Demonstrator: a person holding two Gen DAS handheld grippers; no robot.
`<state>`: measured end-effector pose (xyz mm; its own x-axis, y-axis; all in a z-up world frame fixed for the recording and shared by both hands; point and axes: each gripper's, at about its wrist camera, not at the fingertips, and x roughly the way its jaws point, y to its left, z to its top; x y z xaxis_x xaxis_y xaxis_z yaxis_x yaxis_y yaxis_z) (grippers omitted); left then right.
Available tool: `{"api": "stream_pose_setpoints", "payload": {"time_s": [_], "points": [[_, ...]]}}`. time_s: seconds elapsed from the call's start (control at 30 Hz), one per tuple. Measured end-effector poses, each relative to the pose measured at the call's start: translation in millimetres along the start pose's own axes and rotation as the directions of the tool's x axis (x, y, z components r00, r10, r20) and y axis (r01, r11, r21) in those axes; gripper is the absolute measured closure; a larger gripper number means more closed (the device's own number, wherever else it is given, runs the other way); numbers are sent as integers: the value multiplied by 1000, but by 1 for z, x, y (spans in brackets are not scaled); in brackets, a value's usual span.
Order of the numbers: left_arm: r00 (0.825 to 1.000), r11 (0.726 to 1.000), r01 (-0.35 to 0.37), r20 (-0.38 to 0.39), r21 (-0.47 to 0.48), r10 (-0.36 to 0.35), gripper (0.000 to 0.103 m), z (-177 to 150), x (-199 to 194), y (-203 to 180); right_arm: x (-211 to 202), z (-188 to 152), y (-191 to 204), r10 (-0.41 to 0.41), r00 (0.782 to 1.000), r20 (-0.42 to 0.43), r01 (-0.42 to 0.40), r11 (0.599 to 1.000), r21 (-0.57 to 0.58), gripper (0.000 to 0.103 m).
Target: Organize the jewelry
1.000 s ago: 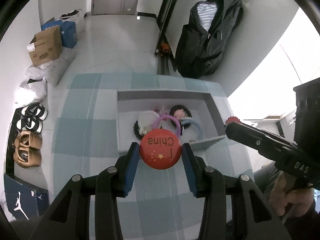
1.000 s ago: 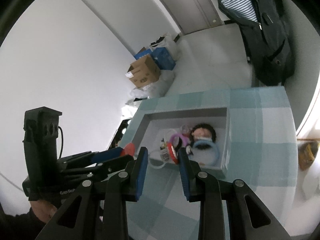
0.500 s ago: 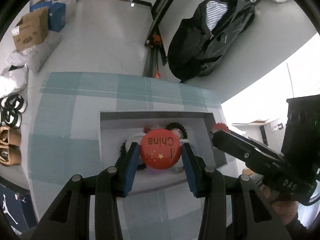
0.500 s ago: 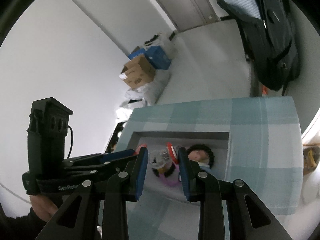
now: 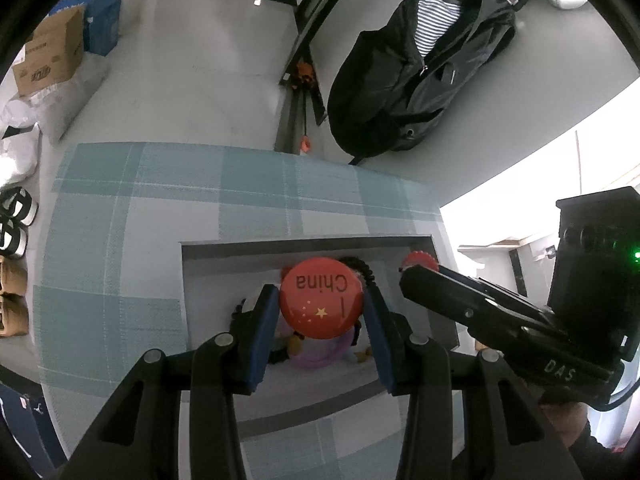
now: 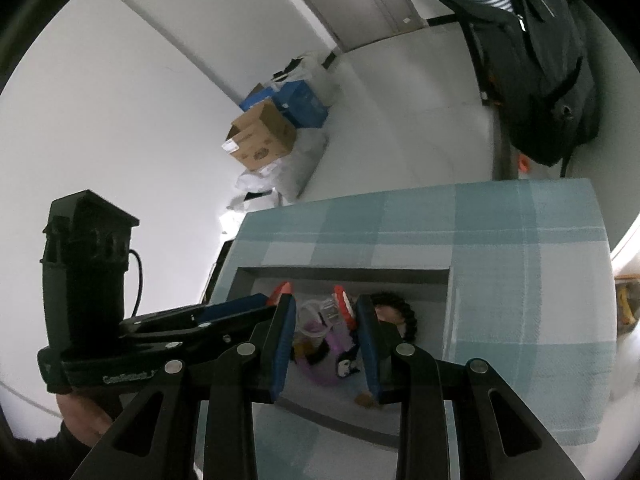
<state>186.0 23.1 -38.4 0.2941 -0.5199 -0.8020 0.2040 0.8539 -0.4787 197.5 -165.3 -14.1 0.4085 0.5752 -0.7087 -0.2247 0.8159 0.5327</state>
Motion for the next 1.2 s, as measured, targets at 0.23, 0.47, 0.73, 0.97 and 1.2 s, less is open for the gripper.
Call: {"api": "stream_pose_setpoints", "payload": {"time_s": [0.23,0.47,0.73,0.97,1.2], "points": [[1000,1000,17,3,-7,-17,65,2,3,-1,1,-1,-4,-16,1000,-1,16,1000,11,73],[997,998,-66,-31,-1,66,65,1,4,-2,2,-3,-10,-54,999,-6,54,998,37,71],[998,999,-45,35,11,45,48,-5,-11,-4,-12,-4,-10,-44,998,37,43,999,31,53],[988,989,-131,93,71,125,48,-15,-16,-17,-22,-9,-7,-61,995,85,59,998,19,41],[953,961,-246,214,126,216,48,-29,-32,-35,-36,-18,4,-65,986,152,73,996,-47,22]]}}
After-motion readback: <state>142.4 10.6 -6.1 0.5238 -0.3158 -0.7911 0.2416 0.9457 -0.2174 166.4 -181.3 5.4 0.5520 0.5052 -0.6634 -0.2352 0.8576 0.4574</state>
